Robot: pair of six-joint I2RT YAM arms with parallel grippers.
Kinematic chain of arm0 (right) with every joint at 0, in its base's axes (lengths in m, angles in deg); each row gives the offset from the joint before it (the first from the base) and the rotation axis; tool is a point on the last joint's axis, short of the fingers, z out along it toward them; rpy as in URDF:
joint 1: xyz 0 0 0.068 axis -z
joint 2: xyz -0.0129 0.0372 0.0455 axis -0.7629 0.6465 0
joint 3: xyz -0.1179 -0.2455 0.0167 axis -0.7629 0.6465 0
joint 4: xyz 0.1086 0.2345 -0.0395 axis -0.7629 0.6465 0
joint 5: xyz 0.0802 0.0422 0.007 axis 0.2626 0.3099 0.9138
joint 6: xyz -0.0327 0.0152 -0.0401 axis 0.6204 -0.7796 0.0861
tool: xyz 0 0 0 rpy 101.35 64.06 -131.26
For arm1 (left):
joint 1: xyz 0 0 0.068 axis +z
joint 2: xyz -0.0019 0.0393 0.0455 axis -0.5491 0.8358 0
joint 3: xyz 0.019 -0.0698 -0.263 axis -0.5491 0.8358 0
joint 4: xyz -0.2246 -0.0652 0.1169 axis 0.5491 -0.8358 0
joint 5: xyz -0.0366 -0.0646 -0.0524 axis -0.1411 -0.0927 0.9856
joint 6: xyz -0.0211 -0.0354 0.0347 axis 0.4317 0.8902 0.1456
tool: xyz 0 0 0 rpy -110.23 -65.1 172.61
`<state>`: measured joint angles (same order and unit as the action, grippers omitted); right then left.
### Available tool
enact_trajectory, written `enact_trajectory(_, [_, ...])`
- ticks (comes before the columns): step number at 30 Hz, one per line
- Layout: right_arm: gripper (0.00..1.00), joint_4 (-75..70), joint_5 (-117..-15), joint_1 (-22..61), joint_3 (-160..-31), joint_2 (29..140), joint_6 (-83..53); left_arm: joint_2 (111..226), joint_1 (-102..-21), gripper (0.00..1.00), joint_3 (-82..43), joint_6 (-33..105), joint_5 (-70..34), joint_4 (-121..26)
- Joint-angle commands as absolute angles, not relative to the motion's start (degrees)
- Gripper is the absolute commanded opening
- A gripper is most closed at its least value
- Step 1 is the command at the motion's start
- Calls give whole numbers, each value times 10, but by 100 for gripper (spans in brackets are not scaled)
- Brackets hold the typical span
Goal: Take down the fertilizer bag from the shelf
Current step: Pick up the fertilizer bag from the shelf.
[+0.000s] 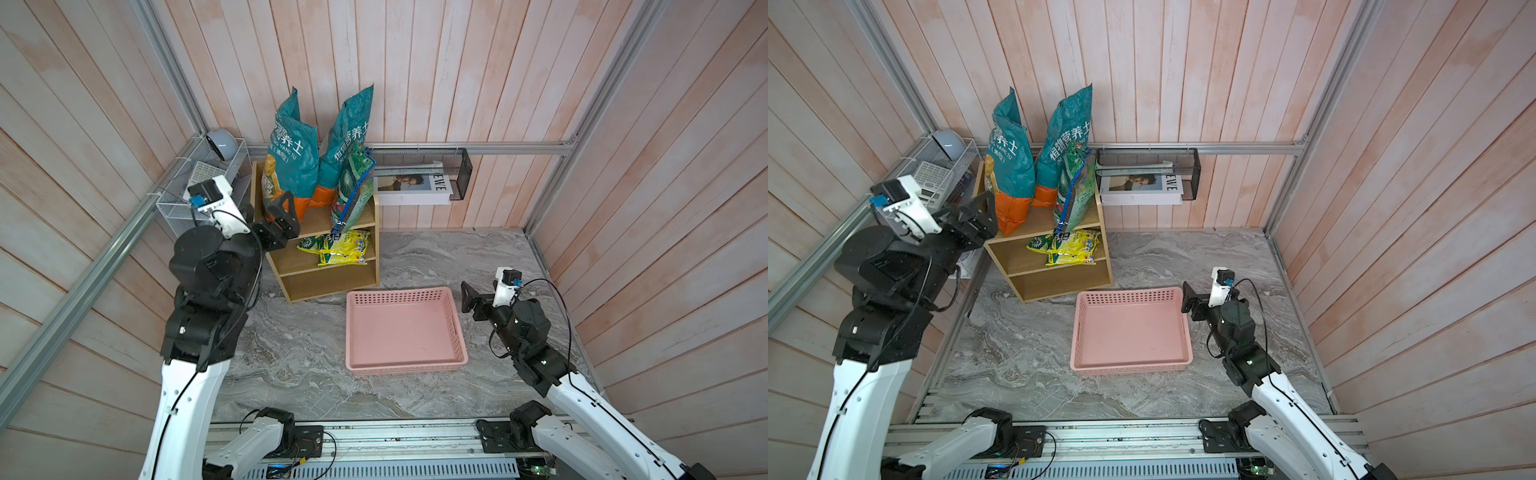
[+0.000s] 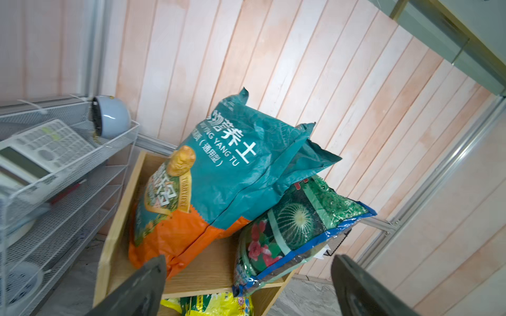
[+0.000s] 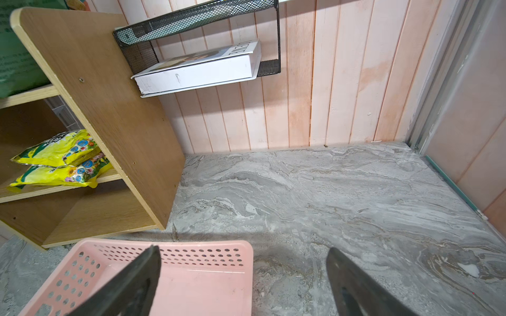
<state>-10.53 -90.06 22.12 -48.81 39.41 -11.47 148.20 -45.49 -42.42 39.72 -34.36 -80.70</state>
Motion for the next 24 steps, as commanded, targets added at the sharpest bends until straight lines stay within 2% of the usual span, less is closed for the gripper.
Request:
enact_trajectory(1, [98,-105,-872,205,-474,396,-112,1542,-459,100,-517,373,-277,-894])
enact_trajectory(3, [98,-96,-872,193,-478,400,-105,1600,-466,100,-593,370,-269,-930])
enact_trajectory(5, [98,-100,-878,181,-477,396,-101,1644,-485,100,-652,354,-306,-958])
enact_trajectory(12, [98,-110,-886,152,-470,376,-85,1746,-547,100,-756,286,-413,-967])
enact_trajectory(18, [98,-103,-890,142,-462,351,-86,1777,-570,100,-736,231,-582,-890])
enact_trajectory(24, [99,-115,-891,140,-453,341,-85,1817,-570,100,-763,187,-642,-850])
